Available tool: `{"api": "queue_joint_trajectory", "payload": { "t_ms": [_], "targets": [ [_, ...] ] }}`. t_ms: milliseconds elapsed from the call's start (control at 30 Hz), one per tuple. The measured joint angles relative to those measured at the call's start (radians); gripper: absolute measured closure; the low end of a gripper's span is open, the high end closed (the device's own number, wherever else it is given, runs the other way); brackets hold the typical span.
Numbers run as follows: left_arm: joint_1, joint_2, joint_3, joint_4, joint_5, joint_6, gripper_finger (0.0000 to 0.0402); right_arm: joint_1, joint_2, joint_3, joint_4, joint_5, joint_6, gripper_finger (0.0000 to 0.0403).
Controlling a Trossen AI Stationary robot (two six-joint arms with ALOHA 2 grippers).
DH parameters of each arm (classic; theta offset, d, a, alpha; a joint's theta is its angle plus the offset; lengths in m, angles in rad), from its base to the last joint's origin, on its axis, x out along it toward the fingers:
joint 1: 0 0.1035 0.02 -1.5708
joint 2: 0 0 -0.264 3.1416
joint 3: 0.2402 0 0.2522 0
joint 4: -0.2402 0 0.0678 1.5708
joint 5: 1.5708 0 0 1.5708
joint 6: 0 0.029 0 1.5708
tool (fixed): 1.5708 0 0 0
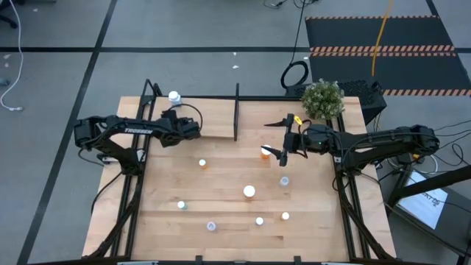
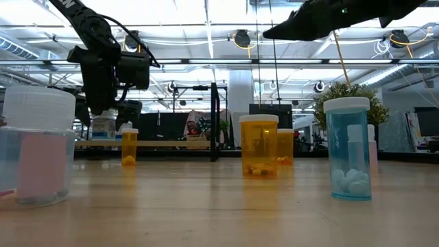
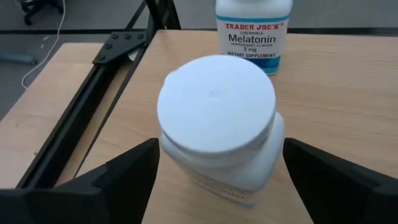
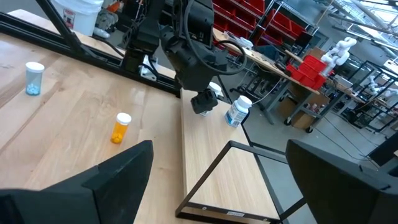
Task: Pick and place medicine bottles onto shelf by color
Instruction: Put the white pill bottle aligned with the other white pill bottle on the shelf
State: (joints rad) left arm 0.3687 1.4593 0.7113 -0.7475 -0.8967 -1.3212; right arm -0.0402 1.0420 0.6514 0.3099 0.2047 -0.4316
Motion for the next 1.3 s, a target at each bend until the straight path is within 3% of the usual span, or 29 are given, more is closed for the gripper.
{"api": "queue_joint_trajectory", "payload": {
  "t_ms": [267, 567, 767, 933, 1067, 1300],
  "targets": [
    [0.000, -0.045, 0.043, -0.012, -0.025, 0.069, 0.0059, 0.000, 0.000, 0.000, -0.001, 0.000, 0.000, 0.0039],
    [-0.030, -0.218, 0.095, -0.032, -0.075, 0.250, 0.0059, 0.000, 0.000, 0.000, -0.013, 0.000, 0.000, 0.0039],
    [-0.153, -0.333, 0.118, -0.047, -0.073, 0.356, 0.0060, 0.000, 0.000, 0.000, -0.032, 0.000, 0.001, 0.0039],
    [-0.281, -0.371, 0.127, -0.175, 0.025, 0.255, 0.0062, 0.000, 0.000, 0.000, -0.045, 0.000, 0.017, 0.0039],
    [-0.368, -0.354, 0.127, -0.280, 0.095, 0.134, 0.0090, 0.000, 0.000, 0.000, -0.055, 0.000, 0.026, 0.0039],
    [-0.412, -0.263, 0.122, -0.401, 0.144, 0.043, 0.0188, 0.000, 0.000, 0.000, -0.056, 0.000, 0.027, 0.0039]
  ]
}}
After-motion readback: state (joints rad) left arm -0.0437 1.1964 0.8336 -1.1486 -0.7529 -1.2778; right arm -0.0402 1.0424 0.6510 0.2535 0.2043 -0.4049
